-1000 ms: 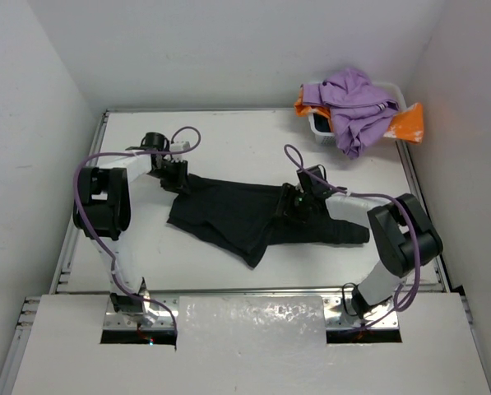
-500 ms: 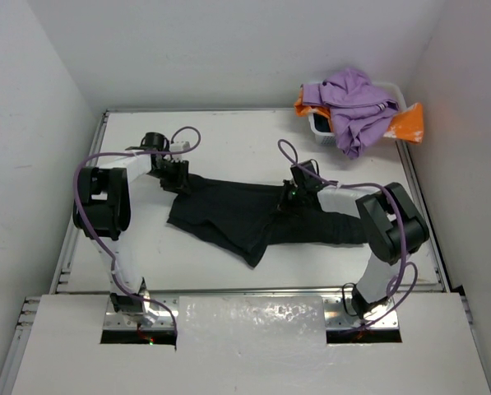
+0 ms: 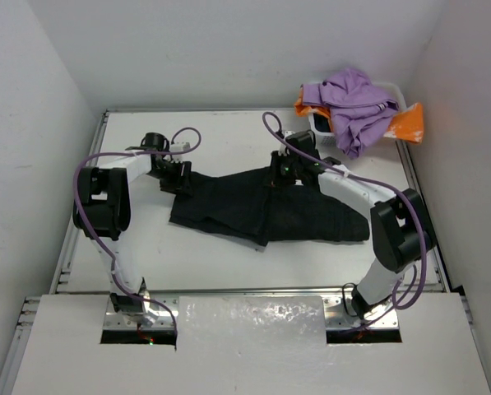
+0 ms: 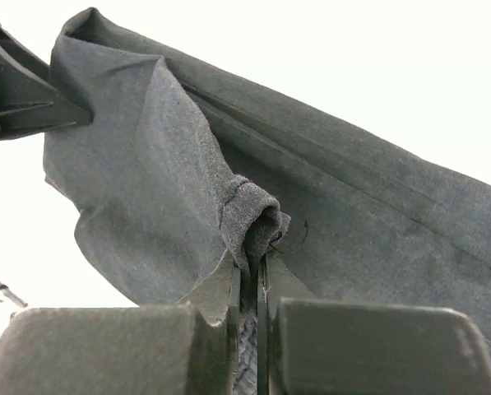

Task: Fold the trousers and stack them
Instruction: Fold the trousers

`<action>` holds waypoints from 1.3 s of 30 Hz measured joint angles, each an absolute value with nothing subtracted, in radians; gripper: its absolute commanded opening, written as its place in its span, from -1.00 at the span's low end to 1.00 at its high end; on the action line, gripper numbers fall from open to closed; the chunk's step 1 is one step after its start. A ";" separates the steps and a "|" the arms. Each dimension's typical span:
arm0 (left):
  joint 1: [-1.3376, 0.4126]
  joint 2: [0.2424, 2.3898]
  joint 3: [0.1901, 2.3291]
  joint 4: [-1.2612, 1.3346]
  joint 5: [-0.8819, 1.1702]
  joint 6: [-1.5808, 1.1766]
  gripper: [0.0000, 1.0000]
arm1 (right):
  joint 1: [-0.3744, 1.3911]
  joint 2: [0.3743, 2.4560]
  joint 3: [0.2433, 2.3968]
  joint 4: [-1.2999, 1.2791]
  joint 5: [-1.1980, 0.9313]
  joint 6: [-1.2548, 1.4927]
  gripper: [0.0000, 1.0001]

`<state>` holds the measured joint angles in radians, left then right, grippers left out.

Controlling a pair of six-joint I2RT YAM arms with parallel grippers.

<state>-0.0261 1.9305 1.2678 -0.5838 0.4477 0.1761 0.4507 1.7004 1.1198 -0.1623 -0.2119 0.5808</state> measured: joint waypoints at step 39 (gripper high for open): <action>-0.024 1.930 1.302 -0.594 0.439 0.174 0.06 | 0.564 1.531 1.099 -0.382 0.053 0.531 -0.24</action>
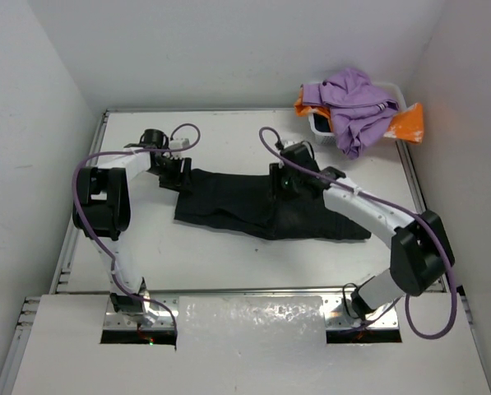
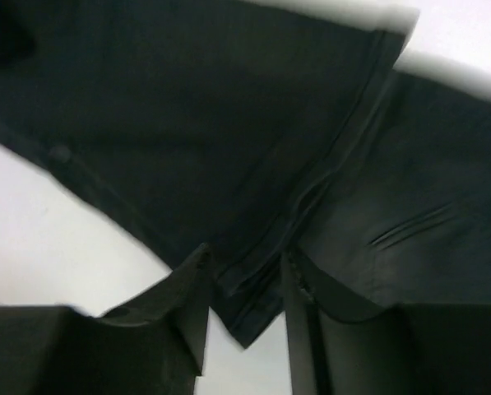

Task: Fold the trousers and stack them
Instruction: Fold the trousers

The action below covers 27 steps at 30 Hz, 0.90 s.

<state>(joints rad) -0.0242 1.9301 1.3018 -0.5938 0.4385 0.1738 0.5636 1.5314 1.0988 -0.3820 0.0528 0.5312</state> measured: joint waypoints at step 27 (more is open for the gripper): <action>-0.024 1.930 1.302 -0.594 0.440 0.150 -0.92 | 0.565 1.717 0.875 -0.127 -0.271 0.979 -1.00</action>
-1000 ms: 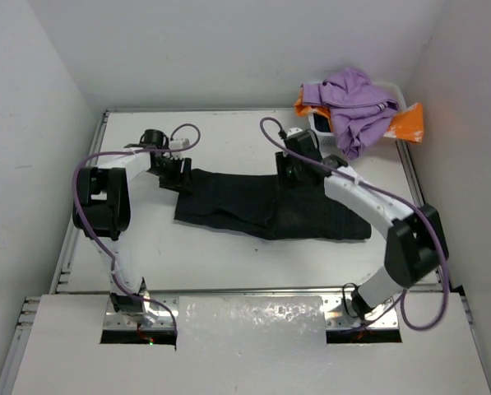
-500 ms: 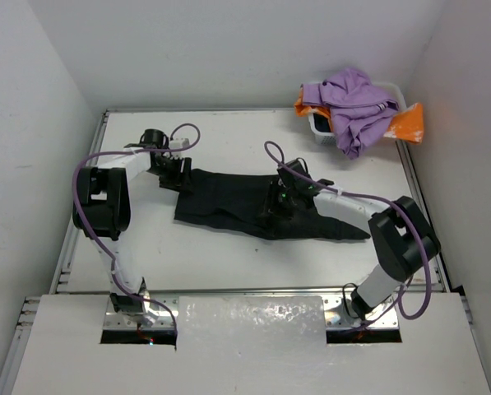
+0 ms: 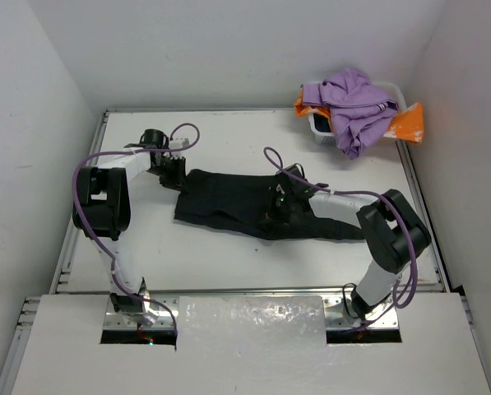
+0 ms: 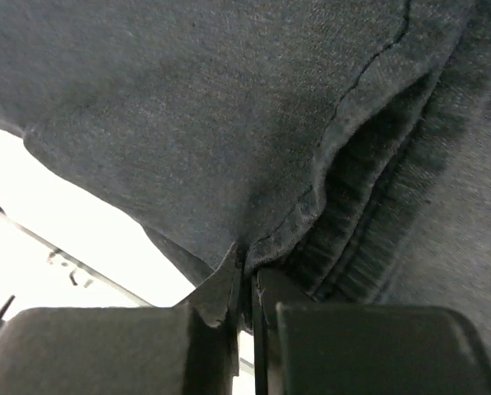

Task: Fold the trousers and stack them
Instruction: Fold the trousers

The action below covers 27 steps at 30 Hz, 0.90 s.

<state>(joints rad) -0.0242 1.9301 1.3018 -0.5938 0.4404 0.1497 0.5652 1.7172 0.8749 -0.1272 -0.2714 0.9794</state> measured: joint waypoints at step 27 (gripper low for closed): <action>-0.024 1.933 1.303 -0.605 0.448 0.170 -0.20 | 0.473 1.696 0.796 -0.359 -0.406 0.714 -0.39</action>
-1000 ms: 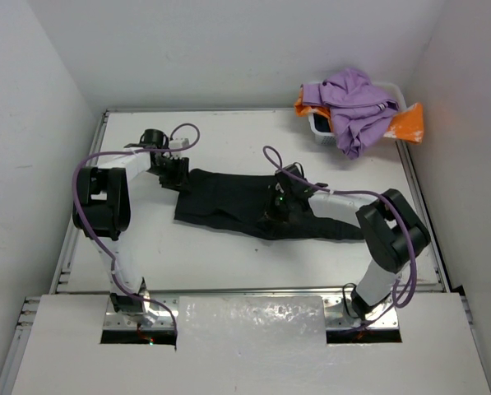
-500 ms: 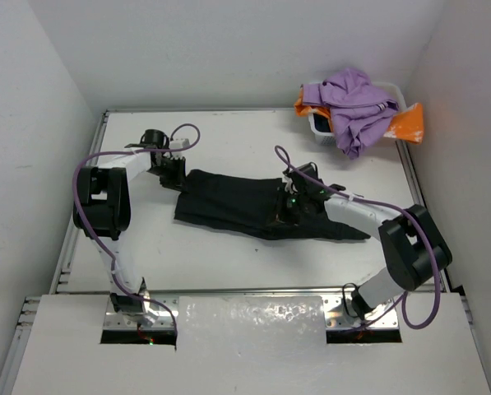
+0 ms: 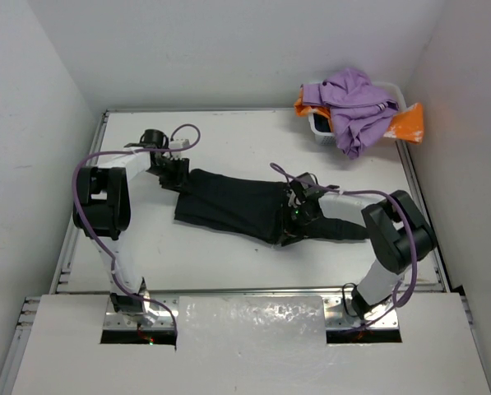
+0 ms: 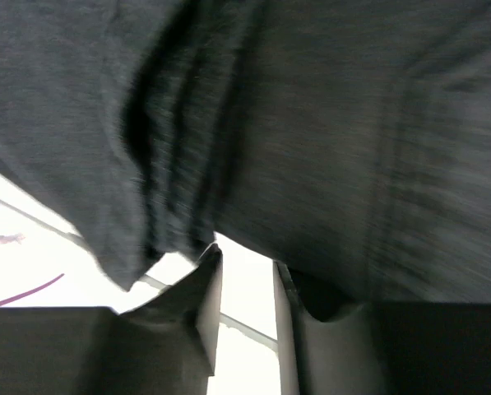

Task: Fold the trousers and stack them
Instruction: Fold the trousers

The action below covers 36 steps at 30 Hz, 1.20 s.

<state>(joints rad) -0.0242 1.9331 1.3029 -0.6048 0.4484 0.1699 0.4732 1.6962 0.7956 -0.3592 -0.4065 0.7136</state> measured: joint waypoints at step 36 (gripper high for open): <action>-0.112 2.115 1.518 -0.588 0.412 0.100 -0.94 | 0.565 1.765 0.808 -0.058 -0.295 0.859 -1.00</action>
<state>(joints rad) -0.1123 2.1151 1.5185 -0.5884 0.4122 0.0998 0.5648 1.7645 0.8078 -0.0582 -0.2955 0.8593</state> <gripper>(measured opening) 0.026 0.001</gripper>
